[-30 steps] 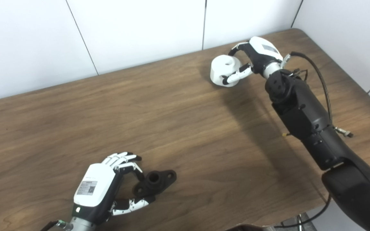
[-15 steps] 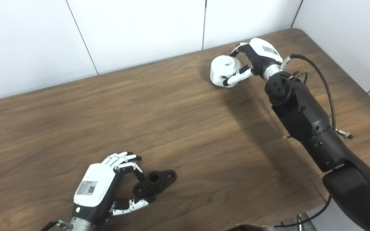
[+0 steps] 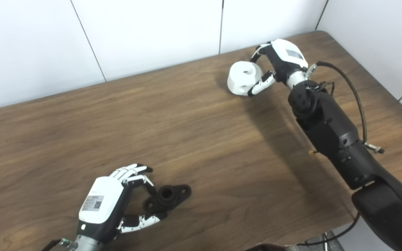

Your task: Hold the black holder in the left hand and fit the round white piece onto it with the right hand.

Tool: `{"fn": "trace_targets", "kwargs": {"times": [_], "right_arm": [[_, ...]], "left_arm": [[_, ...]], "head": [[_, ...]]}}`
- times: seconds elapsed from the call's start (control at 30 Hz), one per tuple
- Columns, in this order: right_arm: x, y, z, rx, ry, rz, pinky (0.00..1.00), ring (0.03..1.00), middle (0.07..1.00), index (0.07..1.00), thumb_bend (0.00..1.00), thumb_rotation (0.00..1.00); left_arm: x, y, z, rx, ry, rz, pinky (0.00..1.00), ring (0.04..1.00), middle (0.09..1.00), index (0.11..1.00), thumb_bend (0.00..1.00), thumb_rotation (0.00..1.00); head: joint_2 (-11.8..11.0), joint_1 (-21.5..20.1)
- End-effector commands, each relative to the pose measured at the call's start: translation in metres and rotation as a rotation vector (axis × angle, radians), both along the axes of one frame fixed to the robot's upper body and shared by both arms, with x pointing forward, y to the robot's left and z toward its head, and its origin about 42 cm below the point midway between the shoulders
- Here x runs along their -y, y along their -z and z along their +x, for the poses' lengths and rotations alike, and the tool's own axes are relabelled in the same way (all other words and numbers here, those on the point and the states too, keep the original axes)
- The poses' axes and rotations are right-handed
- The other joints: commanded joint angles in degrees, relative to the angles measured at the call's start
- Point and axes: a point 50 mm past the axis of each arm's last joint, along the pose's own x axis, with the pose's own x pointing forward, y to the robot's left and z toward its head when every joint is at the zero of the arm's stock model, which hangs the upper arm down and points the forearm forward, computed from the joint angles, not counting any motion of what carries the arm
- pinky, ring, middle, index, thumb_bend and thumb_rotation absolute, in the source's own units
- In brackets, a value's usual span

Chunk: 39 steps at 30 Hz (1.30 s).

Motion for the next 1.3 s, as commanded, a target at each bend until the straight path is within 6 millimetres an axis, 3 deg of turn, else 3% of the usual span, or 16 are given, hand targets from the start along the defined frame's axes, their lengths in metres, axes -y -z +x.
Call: {"fn": "trace_targets", "kwargs": {"times": [0.0,0.27,0.7,0.87,1.27], "right_arm": [[0.005,-0.029,0.004,0.104,-0.013,-0.032,0.83,0.954,0.855,0.484,0.52,0.13],[-0.002,-0.037,-0.005,0.123,-0.038,-0.024,0.83,0.951,0.857,0.485,0.52,0.14],[-0.037,-0.087,-0.061,0.021,-0.230,-0.087,0.80,0.934,0.841,0.484,0.52,0.14],[-0.055,-0.105,-0.084,-0.009,-0.324,-0.123,0.80,0.929,0.828,0.483,0.52,0.14],[-0.091,-0.126,-0.125,-0.110,-0.512,-0.154,0.80,0.922,0.831,0.483,0.52,0.14]], "left_arm": [[-0.007,0.008,-0.002,-0.051,-0.021,0.033,0.81,0.840,0.794,0.487,0.52,0.05],[-0.003,0.009,-0.003,-0.058,-0.024,0.033,0.82,0.844,0.792,0.487,0.52,0.05],[0.014,0.008,-0.004,-0.038,-0.012,0.043,0.82,0.841,0.783,0.487,0.52,0.05],[0.024,0.007,-0.004,-0.042,-0.017,0.044,0.83,0.843,0.783,0.487,0.52,0.06],[0.043,0.001,-0.002,-0.048,-0.031,0.054,0.84,0.851,0.791,0.487,0.52,0.06]], "head": [[0.0,0.0],[0.2,2.3],[1.1,8.1],[2.0,12.1],[4.1,15.5]]}}
